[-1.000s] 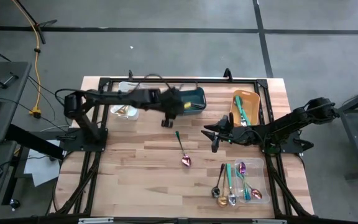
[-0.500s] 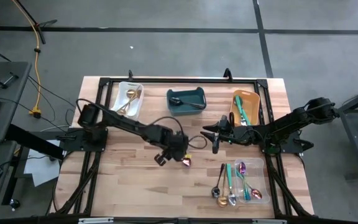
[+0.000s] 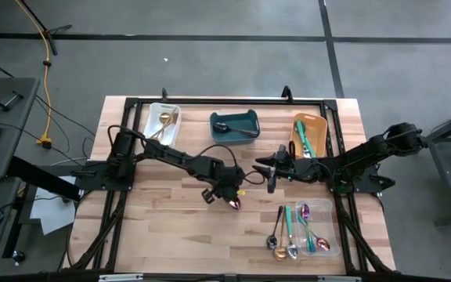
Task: Sort silverware by color (type)
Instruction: Put the purple spoon into the transparent bin
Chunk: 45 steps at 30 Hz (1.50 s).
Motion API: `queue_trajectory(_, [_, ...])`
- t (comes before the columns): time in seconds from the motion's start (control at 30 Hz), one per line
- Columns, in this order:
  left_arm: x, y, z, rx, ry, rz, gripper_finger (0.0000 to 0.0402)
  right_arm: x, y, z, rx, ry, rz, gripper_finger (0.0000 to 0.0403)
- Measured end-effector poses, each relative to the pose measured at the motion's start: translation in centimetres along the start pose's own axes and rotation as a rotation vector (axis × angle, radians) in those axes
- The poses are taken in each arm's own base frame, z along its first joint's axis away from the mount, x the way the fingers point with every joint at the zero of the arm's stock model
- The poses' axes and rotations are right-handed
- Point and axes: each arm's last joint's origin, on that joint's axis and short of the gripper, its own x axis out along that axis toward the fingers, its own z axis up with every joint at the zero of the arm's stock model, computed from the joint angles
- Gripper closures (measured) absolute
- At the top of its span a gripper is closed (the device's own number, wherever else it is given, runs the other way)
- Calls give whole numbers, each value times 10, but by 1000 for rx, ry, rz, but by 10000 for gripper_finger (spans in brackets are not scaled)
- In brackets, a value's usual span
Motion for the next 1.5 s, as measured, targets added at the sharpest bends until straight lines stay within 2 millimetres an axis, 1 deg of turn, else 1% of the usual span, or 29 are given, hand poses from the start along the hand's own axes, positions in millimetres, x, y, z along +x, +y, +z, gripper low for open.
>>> queue_trajectory(0.07, [1,0,-4,-12,7,-26,271,0,0,0,0,0,-2,279])
queue_trajectory(0.13, [2,-1,-6,-48,9,-46,297,0,0,0,0,0,-2,279])
queue_trajectory(0.27, [1,-1,-9,-119,24,-67,380,0,0,0,0,0,-1,279])
queue_trajectory(0.3, [1,-1,-10,-149,32,-67,388,0,0,0,0,0,-1,279])
queue_trajectory(0.37, [1,0,-14,-208,53,-72,389,0,0,0,0,-2,-5,279])
queue_trajectory(0.47, [-9,1,-19,-315,93,-73,395,0,0,0,0,-1,-4,279])
queue_trajectory(0.6, [-30,-1,-31,-464,103,-72,397,0,0,0,-21,-2,-4,279])
queue_trajectory(0.7, [-57,-2,-36,-556,-18,28,398,0,0,0,-25,0,8,279])
queue_trajectory(0.8, [-73,-15,-48,-670,-135,159,399,0,2,0,-23,10,48,279])
queue_trajectory(0.87, [-81,-27,-55,-746,-208,299,399,0,2,0,-21,10,65,279])
queue_trajectory(0.93, [-88,-37,-60,-824,-303,484,400,0,2,1,-9,3,67,279])
queue_trajectory(1.07, [-83,-57,-66,-969,-411,779,400,0,4,8,37,-62,67,279])
queue_trajectory(1.13, [-83,-56,-64,-1043,-460,912,400,0,2,13,97,-110,46,279])
queue_trajectory(1.2, [-78,-56,-63,-1095,-427,1013,401,2,-3,17,160,-159,-2,279])
queue_trajectory(1.27, [-68,-55,-62,-1110,-363,1073,401,7,-6,20,203,-183,-59,279])
queue_trajectory(1.33, [-63,-48,-57,-1128,-346,1128,401,15,-8,22,207,-185,-103,279])
queue_trajectory(1.4, [-58,-40,-53,-1127,-336,1146,401,25,-8,22,198,-187,-156,279])
queue_trajectory(1.5, [-42,-31,-49,-1090,-278,1144,401,42,-7,23,152,-184,-201,279])
